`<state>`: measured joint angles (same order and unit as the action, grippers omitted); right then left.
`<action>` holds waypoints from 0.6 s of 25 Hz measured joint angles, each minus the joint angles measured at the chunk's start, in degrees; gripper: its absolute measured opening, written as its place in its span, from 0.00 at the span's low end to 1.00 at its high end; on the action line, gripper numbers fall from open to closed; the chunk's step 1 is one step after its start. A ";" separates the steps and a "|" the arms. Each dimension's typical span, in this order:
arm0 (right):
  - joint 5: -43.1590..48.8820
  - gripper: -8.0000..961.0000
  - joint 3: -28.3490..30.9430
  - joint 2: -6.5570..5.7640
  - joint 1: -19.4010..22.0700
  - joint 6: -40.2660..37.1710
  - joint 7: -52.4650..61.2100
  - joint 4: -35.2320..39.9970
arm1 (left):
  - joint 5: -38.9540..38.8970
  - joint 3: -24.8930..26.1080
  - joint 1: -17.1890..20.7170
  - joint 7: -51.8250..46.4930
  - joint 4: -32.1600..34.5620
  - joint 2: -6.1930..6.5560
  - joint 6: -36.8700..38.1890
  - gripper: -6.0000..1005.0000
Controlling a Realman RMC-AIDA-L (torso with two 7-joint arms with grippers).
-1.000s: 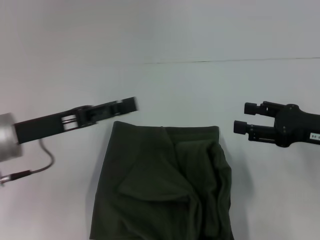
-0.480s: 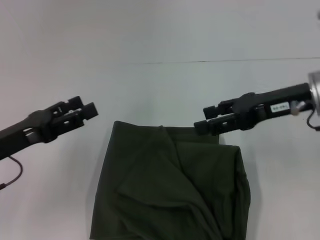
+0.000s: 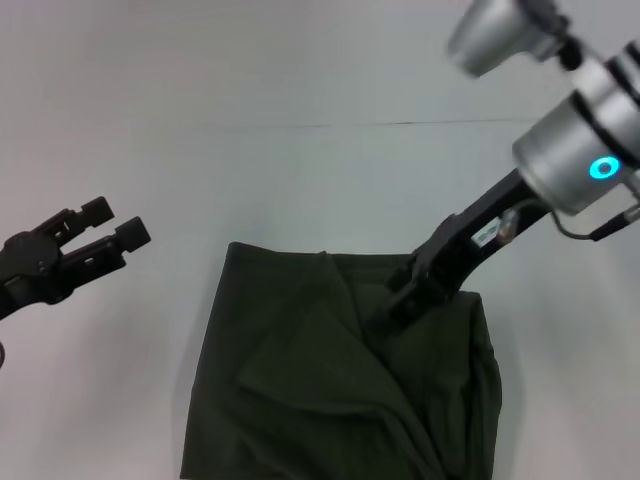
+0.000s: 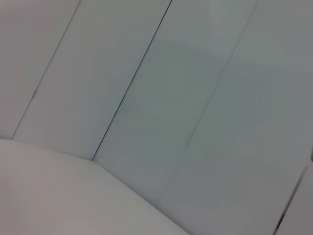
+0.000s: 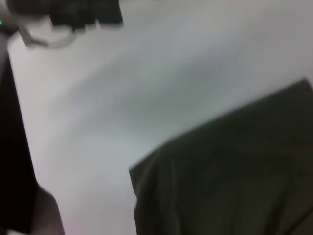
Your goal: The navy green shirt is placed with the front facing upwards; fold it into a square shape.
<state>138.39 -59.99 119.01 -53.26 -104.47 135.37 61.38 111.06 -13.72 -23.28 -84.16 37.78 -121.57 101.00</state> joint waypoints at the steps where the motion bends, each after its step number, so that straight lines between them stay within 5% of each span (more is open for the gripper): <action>1: 1.04 0.84 -1.21 0.43 -0.54 0.11 0.24 -0.04 | 0.00 0.15 0.13 0.25 -0.16 -0.03 -0.01 0.96; 15: -4.71 0.84 -21.83 1.27 -2.17 10.39 1.91 -4.46 | 0.68 -0.03 0.37 1.02 0.45 -0.07 1.85 0.96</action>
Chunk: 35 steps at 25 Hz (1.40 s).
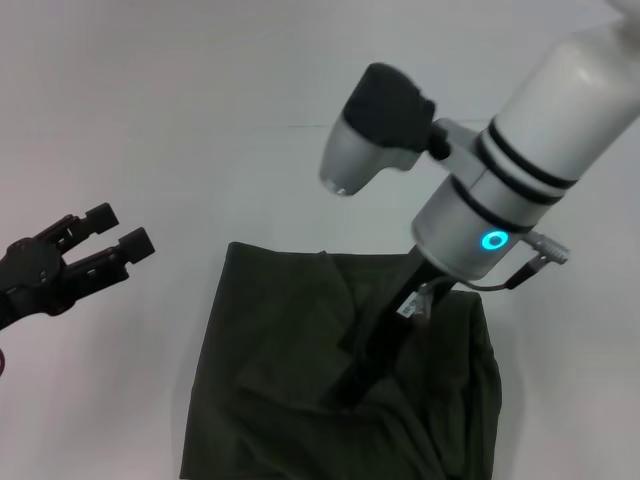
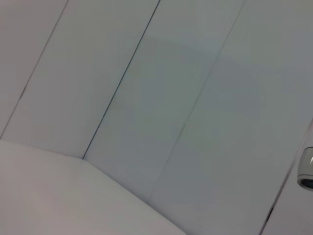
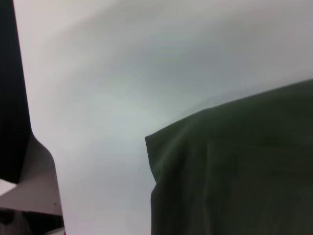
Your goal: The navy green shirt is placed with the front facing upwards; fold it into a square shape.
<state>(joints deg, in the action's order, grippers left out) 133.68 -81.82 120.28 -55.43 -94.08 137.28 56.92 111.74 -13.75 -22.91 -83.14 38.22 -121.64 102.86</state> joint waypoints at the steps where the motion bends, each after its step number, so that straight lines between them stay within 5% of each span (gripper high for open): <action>1: -0.13 0.84 -0.82 0.05 -0.21 0.47 0.19 -0.06 | 0.09 -0.06 -0.07 0.00 0.00 0.01 0.00 0.96; 19: -1.66 0.78 -17.52 0.57 -2.58 11.05 2.31 -1.14 | 0.32 -1.15 -0.47 0.87 -0.43 0.04 -1.98 0.96; 35: -1.48 0.75 -24.51 0.74 -3.11 14.16 2.41 -0.98 | -0.08 -1.37 -1.06 0.89 -0.53 0.01 -2.85 0.96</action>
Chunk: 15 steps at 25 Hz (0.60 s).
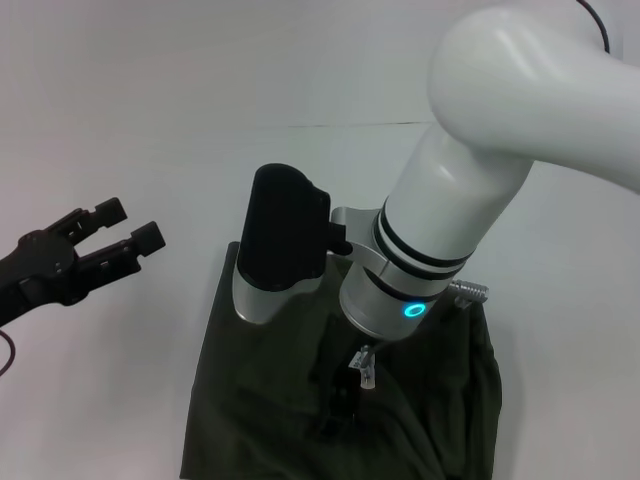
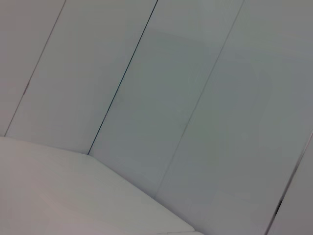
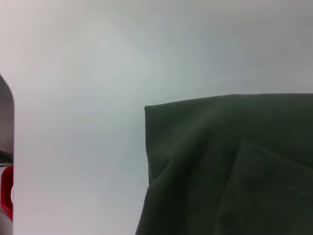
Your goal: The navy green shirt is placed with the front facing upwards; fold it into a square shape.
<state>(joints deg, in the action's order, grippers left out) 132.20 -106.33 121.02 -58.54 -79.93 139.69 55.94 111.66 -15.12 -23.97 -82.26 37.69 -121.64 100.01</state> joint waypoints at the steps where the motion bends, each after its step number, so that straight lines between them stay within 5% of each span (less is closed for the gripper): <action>1: 0.05 0.75 -0.06 0.00 0.02 0.00 0.01 0.20 | -0.01 0.00 -0.02 0.00 0.00 0.01 -0.04 0.96; 10: 1.77 0.56 -0.71 0.00 0.47 -0.26 0.04 2.03 | -0.14 0.24 -0.12 0.00 0.01 0.09 -0.57 0.96; 15: 1.83 0.35 -0.72 0.00 0.36 -0.56 -0.12 2.06 | -0.14 0.29 -0.13 -0.01 0.02 0.12 -0.75 0.96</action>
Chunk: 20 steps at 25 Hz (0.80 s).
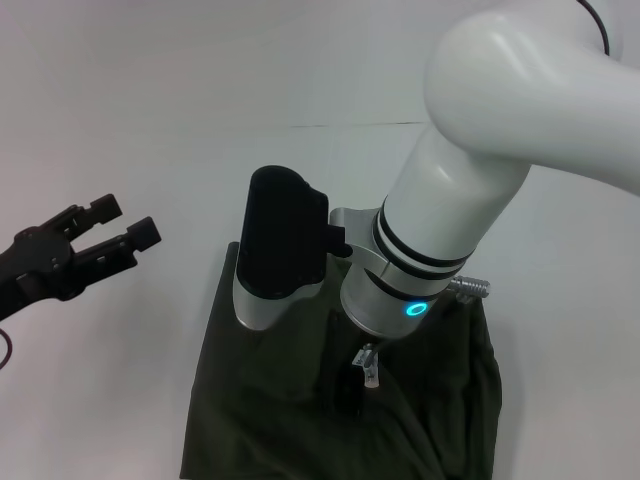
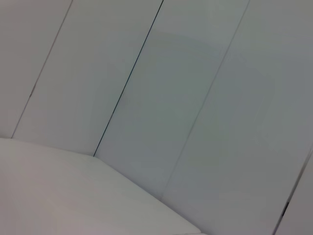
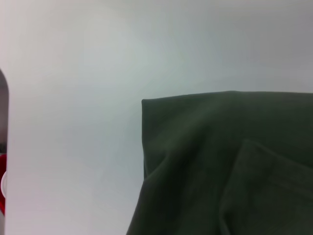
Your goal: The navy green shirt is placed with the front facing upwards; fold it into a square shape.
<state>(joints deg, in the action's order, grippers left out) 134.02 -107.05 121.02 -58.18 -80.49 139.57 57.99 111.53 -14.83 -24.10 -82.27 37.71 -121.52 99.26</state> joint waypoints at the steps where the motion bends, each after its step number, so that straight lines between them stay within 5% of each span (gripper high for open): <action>1: 0.00 0.31 0.00 0.00 -0.05 -0.13 -0.10 0.01 | 0.00 0.04 0.00 0.00 0.00 0.03 -0.02 0.96; 6: 0.01 0.08 0.03 0.00 -0.27 -0.59 -0.28 0.02 | 0.00 0.15 0.00 0.00 0.00 0.05 -0.08 0.96; 12: -0.30 0.05 1.73 -0.34 0.88 -0.33 0.88 1.88 | -0.01 0.23 -0.04 0.00 0.00 0.06 -0.08 0.96; 20: 0.02 0.05 13.32 -0.86 7.54 -0.49 2.76 5.90 | -0.07 0.25 0.01 0.00 0.00 0.13 -0.06 0.96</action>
<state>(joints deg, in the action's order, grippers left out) 134.04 -93.73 120.16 -50.64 -80.99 142.33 63.90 111.45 -14.58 -24.09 -82.26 37.71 -121.39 99.20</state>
